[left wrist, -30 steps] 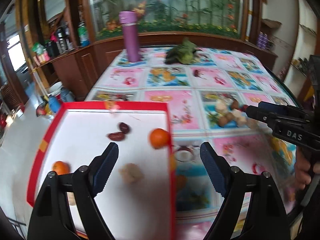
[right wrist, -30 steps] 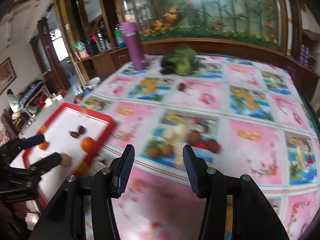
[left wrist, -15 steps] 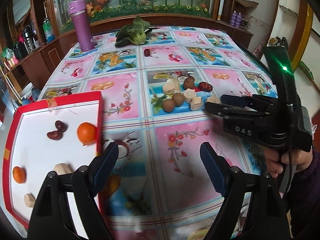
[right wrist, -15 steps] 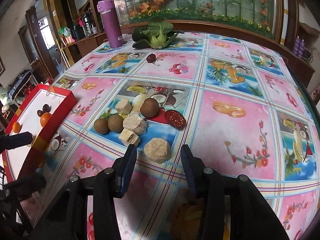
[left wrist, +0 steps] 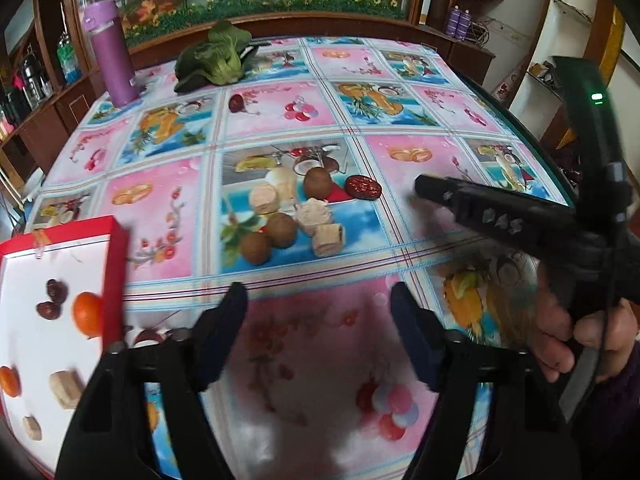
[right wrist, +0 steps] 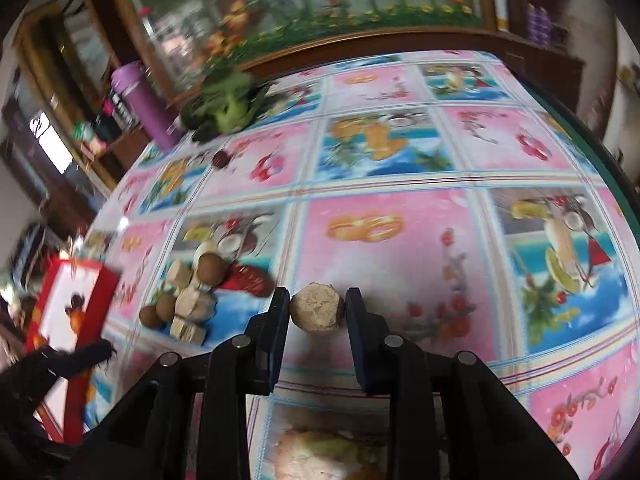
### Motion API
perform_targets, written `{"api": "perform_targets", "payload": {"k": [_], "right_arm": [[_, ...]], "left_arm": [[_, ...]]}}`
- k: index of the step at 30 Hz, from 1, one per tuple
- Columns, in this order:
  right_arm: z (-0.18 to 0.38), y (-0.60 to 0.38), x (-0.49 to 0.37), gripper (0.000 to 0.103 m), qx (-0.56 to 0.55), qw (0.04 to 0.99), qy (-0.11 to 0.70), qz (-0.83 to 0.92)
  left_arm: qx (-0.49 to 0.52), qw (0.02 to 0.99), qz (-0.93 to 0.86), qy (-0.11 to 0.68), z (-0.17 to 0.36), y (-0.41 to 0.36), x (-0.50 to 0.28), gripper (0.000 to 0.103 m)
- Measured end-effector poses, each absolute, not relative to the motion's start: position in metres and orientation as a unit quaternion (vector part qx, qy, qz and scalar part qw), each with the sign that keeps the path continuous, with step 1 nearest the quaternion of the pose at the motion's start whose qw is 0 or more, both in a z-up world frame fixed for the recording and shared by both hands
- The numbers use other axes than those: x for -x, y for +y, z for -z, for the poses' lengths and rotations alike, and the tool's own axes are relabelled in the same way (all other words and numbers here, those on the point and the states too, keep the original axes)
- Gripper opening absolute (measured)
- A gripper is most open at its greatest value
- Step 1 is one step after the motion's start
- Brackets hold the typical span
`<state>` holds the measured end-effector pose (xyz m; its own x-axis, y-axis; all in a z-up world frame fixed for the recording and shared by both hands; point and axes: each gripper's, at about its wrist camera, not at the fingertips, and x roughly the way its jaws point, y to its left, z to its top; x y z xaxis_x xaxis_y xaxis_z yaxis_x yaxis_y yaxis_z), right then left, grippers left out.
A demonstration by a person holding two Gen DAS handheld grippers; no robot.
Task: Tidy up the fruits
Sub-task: 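Grasp a beige lump with the right gripper while the left gripper grasps a beige cube, then carry the beige lump and cube into the white tray and open both grippers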
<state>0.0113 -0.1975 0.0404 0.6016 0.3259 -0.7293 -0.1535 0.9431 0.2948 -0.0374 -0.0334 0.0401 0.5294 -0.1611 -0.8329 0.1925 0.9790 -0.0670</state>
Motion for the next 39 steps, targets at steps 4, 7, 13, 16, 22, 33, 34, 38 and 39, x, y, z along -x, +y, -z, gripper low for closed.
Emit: {"api": "perform_targets", "payload": {"k": [4,7,13,16,22,33,34,38,39], "right_arm": [[-0.048,-0.207,-0.008,0.028,-0.124,0.892,0.413,-0.137],[-0.051,-0.203,-0.006,0.028,-0.121,0.893,0.409,-0.145],[-0.054,-0.198,-0.006,0.028,-0.12,0.892,0.407,-0.153],[-0.054,-0.199,-0.006,0.028,-0.123,0.892,0.407,-0.154],[-0.053,-0.197,-0.006,0.028,-0.122,0.892,0.408,-0.153],[-0.052,-0.188,-0.003,0.028,-0.102,0.897,0.398,-0.164],[-0.052,-0.186,-0.002,0.028,-0.098,0.898,0.396,-0.165],[-0.053,-0.181,0.003,0.028,-0.083,0.905,0.381,-0.169],[-0.054,-0.179,0.005,0.028,-0.078,0.908,0.375,-0.169]], "left_arm": [[0.009,0.864,0.09,0.495,-0.027,-0.039,0.019,0.052],[0.012,0.867,0.081,0.492,-0.024,-0.043,0.011,0.051],[0.014,0.866,0.081,0.494,-0.02,-0.047,-0.001,0.037],[0.01,0.868,0.082,0.49,-0.018,-0.049,-0.002,0.032],[0.008,0.87,0.087,0.486,-0.018,-0.049,-0.003,0.024],[0.004,0.876,0.089,0.474,-0.028,-0.047,0.017,0.024],[0.004,0.877,0.09,0.471,-0.03,-0.046,0.021,0.024],[-0.003,0.887,0.08,0.455,-0.041,-0.035,0.044,0.024],[-0.006,0.89,0.077,0.448,-0.045,-0.03,0.052,0.024]]}}
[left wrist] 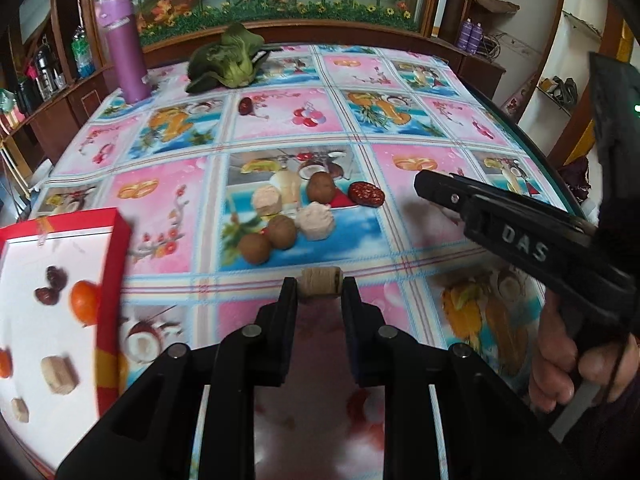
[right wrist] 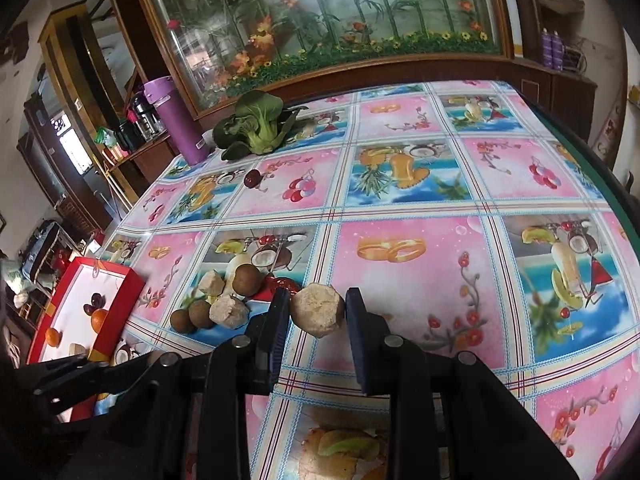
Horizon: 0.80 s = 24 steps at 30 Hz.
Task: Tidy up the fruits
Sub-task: 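Carry the beige lump and cube into the white tray and open both grippers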
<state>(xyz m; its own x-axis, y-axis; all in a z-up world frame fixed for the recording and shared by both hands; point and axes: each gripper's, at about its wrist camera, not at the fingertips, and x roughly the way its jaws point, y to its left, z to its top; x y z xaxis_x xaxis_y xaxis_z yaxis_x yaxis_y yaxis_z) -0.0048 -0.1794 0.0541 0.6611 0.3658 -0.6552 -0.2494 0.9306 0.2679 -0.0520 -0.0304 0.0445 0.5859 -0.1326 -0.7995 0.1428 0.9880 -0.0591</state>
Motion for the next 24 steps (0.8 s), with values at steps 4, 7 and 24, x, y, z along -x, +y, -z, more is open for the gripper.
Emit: {"api": "perform_targets", "payload": {"k": [4,7,24], "right_arm": [[-0.053,-0.169,0.012,0.028,-0.06,0.913,0.364,-0.176],[-0.054,-0.154,0.02,0.028,-0.042,0.914,0.361,-0.182],[-0.076,0.052,0.068,0.027,0.011,0.85,0.372,-0.373]], "left_arm": [[-0.014,0.901,0.059,0.43,-0.055,-0.006,0.083,0.024],[-0.016,0.907,0.041,0.418,-0.06,0.017,0.105,0.024],[0.023,0.911,-0.149,0.383,-0.065,0.194,0.136,0.024]]}}
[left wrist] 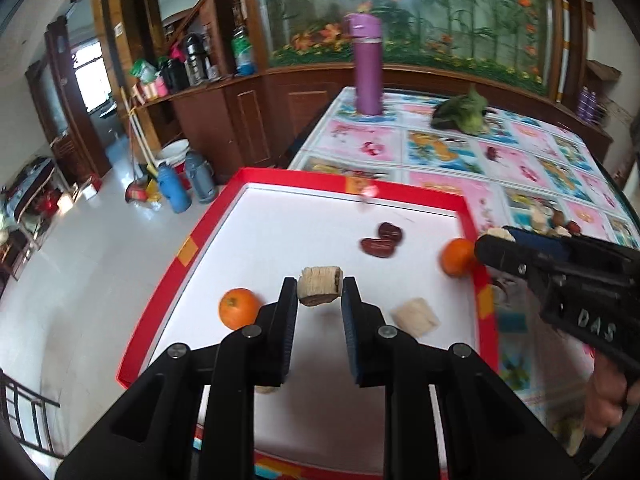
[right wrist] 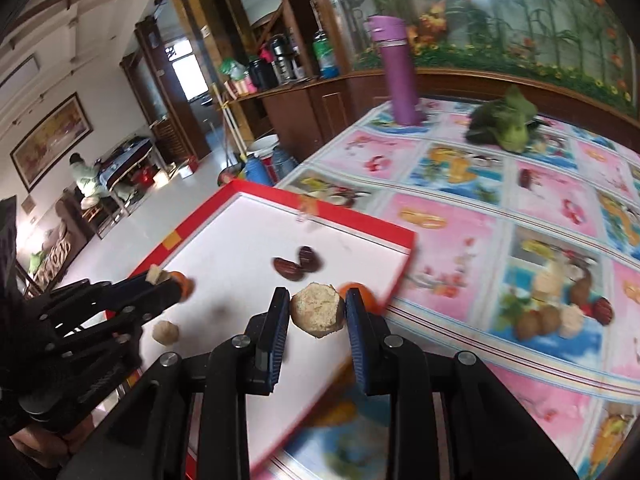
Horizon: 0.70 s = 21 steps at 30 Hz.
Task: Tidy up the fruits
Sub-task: 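Carry the beige lump and cube into the white tray and open both grippers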
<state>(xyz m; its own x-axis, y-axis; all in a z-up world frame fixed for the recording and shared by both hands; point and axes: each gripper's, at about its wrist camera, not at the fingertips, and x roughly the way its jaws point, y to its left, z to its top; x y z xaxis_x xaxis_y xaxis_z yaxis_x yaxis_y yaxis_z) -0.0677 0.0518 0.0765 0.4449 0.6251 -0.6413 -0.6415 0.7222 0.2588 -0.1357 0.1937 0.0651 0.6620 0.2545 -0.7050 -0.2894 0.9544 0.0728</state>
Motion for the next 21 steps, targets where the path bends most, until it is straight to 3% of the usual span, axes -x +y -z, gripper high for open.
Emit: {"api": "perform_targets", "payload": {"k": [21], "right_arm": [[-0.036,0.111,0.057,0.027,0.033,0.821,0.439,-0.363]], "left_arm": [[0.039,0.887,-0.181,0.424,-0.03,0.227,0.112,0.024]]}}
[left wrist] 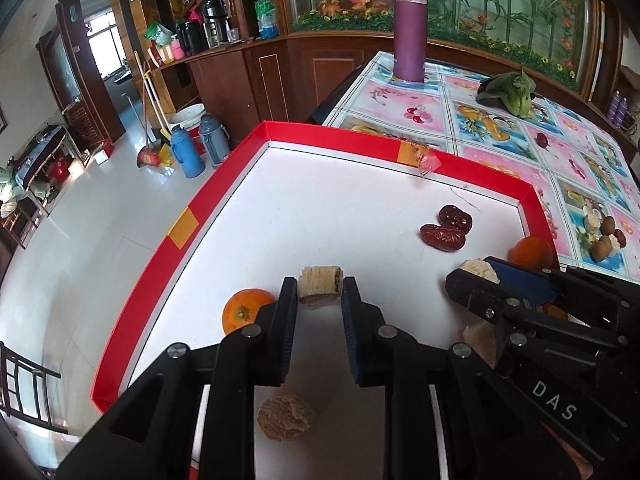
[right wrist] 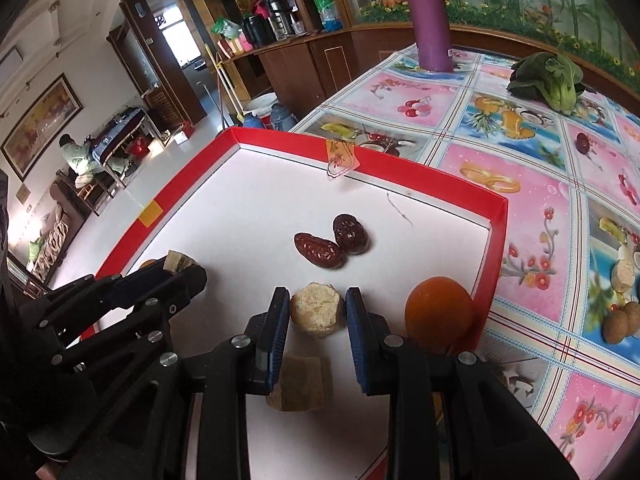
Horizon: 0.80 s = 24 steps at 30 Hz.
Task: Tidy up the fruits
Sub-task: 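Carry the beige lump and cube into the white tray and open both grippers, then move both grippers back from the tray toward the pile on the table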
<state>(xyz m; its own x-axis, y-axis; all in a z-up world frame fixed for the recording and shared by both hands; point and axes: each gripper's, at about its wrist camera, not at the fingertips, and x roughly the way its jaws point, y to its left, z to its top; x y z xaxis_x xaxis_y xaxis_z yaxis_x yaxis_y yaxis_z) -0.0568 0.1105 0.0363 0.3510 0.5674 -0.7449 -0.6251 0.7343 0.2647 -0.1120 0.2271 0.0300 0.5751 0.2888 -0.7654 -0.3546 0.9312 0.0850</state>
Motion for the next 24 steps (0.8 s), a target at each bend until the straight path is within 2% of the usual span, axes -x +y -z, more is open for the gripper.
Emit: {"api": "perform_targets", "payload": {"k": [7,9,12,16,19,22,24], "right_arm": [[-0.038,0.112,0.06,0.028,0.041,0.82,0.44,-0.365],[-0.038,0.111,0.059,0.028,0.037,0.819,0.441,-0.365],[-0.041,0.106,0.058,0.029,0.027,0.821,0.436,-0.367],[-0.048,0.092,0.059,0.029,0.009,0.826,0.426,-0.369],[-0.054,0.081,0.061,0.03,-0.001,0.831,0.417,-0.368],[-0.059,0.074,0.068,0.031,-0.001,0.837,0.407,-0.366],[-0.063,0.07,0.075,0.032,0.006,0.842,0.397,-0.365]], "left_arm": [[0.033,0.885,-0.189,0.425,-0.03,0.225,0.113,0.025],[0.03,0.885,-0.188,0.426,-0.03,0.223,0.113,0.029],[0.03,0.887,-0.187,0.422,-0.033,0.221,0.115,0.04],[0.023,0.889,-0.197,0.413,-0.039,0.217,0.119,0.062],[0.023,0.892,-0.205,0.403,-0.045,0.216,0.124,0.065],[0.027,0.895,-0.212,0.392,-0.051,0.213,0.131,0.078],[0.024,0.897,-0.218,0.383,-0.055,0.21,0.136,0.08]]}}
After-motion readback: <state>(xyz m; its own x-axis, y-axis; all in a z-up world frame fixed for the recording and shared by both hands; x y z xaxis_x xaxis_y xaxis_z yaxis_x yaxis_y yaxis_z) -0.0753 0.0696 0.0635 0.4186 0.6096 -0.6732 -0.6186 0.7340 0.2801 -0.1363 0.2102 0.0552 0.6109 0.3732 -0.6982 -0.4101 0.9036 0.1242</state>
